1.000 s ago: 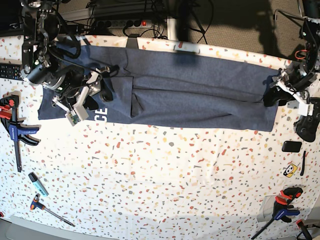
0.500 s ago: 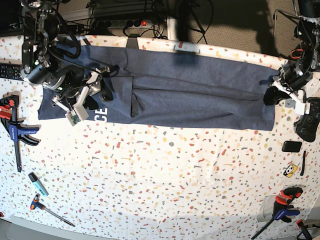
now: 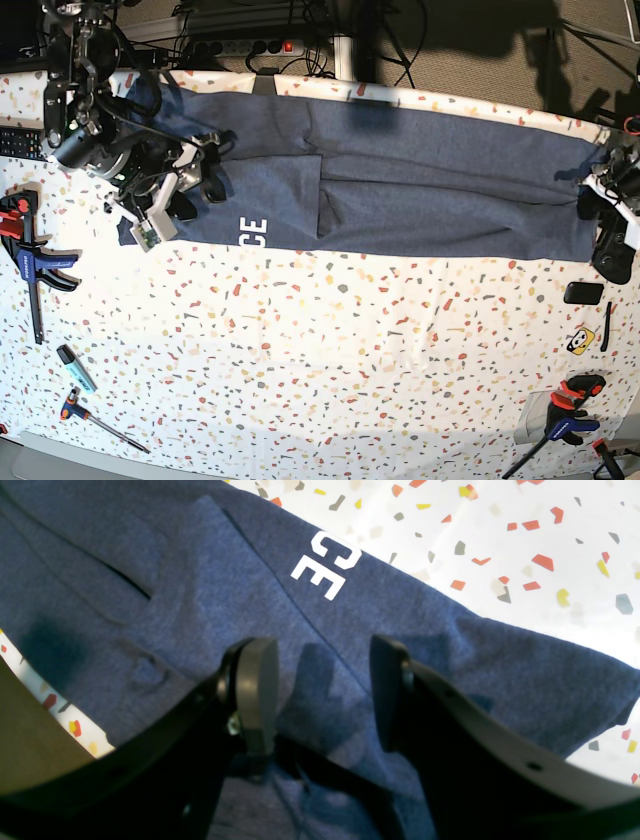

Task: Fold the T-shirt properly
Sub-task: 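Grasp the folded strip end with the right gripper and fold it inward, then move the left gripper to the strip's other end and grasp it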

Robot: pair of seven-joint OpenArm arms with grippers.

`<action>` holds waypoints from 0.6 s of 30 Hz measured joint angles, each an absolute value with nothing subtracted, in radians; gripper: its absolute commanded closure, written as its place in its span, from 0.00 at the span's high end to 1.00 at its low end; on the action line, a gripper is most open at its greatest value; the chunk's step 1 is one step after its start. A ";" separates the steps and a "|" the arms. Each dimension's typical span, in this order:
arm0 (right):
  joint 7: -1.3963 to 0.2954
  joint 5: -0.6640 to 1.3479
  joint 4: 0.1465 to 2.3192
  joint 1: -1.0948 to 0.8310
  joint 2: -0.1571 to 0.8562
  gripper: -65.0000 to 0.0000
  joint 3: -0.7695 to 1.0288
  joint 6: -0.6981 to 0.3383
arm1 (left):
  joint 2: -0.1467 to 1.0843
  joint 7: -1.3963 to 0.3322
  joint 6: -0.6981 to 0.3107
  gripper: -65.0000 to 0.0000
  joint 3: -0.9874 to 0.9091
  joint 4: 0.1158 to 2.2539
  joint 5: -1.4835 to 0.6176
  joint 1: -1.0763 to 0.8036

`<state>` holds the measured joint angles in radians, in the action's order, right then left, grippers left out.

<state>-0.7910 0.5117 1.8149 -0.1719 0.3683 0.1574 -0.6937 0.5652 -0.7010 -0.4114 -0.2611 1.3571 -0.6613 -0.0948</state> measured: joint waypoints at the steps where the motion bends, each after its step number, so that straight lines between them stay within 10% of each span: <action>1: -0.791 0.512 1.815 -0.172 0.368 0.46 0.157 -0.694 | 0.565 -0.722 -0.390 0.00 -0.261 1.387 -0.644 -0.098; 18: -0.791 0.519 1.815 -0.172 0.368 0.46 0.157 -0.694 | 0.195 -0.752 -0.279 0.00 -0.184 2.099 -0.572 -0.346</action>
